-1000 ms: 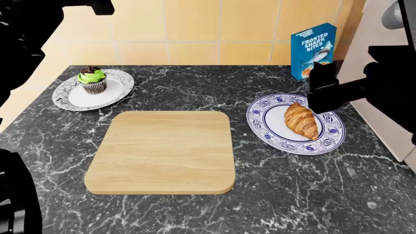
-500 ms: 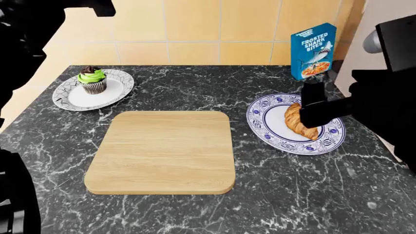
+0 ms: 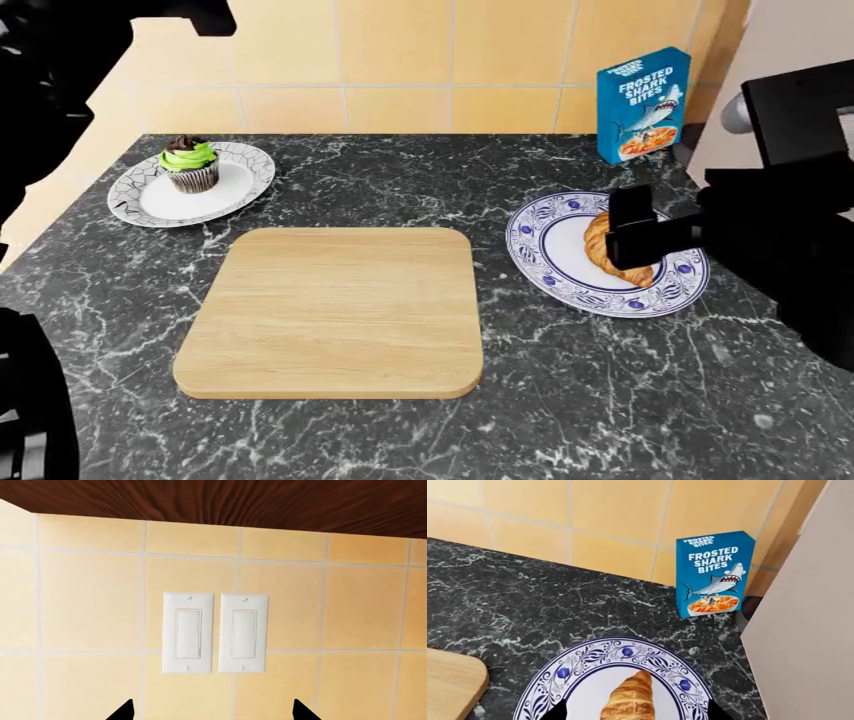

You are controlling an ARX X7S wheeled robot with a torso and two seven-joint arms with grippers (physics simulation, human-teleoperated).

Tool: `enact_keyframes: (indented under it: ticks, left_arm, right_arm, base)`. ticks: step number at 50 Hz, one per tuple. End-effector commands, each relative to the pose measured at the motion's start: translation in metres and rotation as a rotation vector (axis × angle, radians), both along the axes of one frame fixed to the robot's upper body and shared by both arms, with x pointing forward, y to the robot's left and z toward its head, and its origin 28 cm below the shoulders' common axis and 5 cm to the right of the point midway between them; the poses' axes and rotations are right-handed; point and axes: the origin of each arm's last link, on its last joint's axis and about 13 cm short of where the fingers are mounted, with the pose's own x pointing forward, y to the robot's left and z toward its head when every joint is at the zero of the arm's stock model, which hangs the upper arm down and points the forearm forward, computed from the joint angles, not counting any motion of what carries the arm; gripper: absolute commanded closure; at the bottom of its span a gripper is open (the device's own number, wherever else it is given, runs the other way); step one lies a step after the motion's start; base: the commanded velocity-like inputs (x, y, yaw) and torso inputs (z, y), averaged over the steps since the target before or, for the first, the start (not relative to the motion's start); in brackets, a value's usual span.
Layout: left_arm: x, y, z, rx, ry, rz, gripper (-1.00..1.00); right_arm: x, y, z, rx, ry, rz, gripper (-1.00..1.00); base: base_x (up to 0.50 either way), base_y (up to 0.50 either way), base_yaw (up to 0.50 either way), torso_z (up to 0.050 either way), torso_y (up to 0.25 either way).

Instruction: From the different types of pastries on the counter, select a croissant and place it on the cutting board. Then retrieve a jar of jam from the cabinet and place it alongside the croissant on the cutting board.

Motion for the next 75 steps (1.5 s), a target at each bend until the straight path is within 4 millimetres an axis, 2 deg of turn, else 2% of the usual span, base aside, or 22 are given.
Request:
enact_keyframes:
  ticks: [1,37,75]
  left_arm:
    - [0.0,0.001,0.0,0.004,0.001,0.004,-1.0]
    - [0.0,0.001,0.001,0.014,0.002,0.007,-1.0]
    - [0.003,0.003,-0.008,0.016,0.026,0.01,-1.0]
  right_arm:
    - [0.011,0.0,-0.007,0.016,0.018,0.006,-1.0]
    - [0.018,-0.003,-0.023,0.029,0.065,-0.003,-1.0]
    - [0.028,-0.002,-0.034,0.035,0.089,-0.003,-1.0]
  base:
    - [0.0,0.0,0.0,0.0,0.0]
    - [0.0,0.0,0.0,0.0,0.0]
    - [0.0,0.0,0.0,0.0,0.0]
